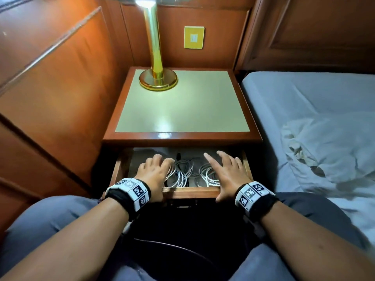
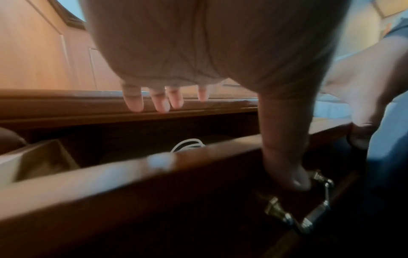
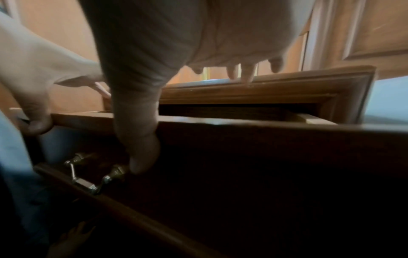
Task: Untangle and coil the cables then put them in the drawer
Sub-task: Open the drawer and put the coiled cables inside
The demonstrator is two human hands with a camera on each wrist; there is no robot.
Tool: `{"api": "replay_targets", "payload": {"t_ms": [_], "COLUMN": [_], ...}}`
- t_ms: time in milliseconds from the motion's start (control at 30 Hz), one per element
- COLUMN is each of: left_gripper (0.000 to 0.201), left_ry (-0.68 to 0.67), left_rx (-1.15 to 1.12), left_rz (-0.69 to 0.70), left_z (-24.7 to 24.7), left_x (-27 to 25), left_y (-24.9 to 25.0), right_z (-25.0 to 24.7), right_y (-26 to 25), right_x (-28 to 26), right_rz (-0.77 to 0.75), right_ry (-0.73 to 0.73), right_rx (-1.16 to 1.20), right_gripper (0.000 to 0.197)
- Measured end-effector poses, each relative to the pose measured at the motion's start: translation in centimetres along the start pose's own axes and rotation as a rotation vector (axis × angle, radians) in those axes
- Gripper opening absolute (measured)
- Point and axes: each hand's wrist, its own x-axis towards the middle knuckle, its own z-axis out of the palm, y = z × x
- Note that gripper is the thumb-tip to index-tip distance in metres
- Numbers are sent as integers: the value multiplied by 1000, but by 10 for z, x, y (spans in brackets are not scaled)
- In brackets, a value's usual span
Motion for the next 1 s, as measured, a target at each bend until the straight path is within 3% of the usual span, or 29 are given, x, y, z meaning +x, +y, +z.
{"api": "replay_targets", "payload": {"t_ms": [133, 300, 433, 533, 733, 867, 1000], "left_gripper": [143, 144, 132, 124, 81, 78, 82], "left_ry": [92, 159, 238, 296, 409, 405, 389], "left_rx": [-76, -43, 24, 62, 136, 139, 93], "left_rz": [-99, -205, -188, -180, -199, -234, -216], "left_z": [-3, -15, -23, -24, -30, -24, -31], "left_x": [17, 48, 65, 76, 92, 98, 91], "left_y": [-4, -27, -39, -41, -39, -38, -37], "right_z": [-9, -22, -29, -30, -23, -22, -19], "right_y": [11, 18, 16, 11, 6, 7, 6], "right_x": [20, 54, 84, 95, 113, 116, 110], "right_rz": [89, 149, 148, 183, 239, 246, 248], "right_ry": [98, 148, 146, 244, 416, 376, 357], "right_rx": [51, 98, 61, 41, -58, -48, 21], "right_gripper": [160, 152, 140, 119, 80, 79, 91]}}
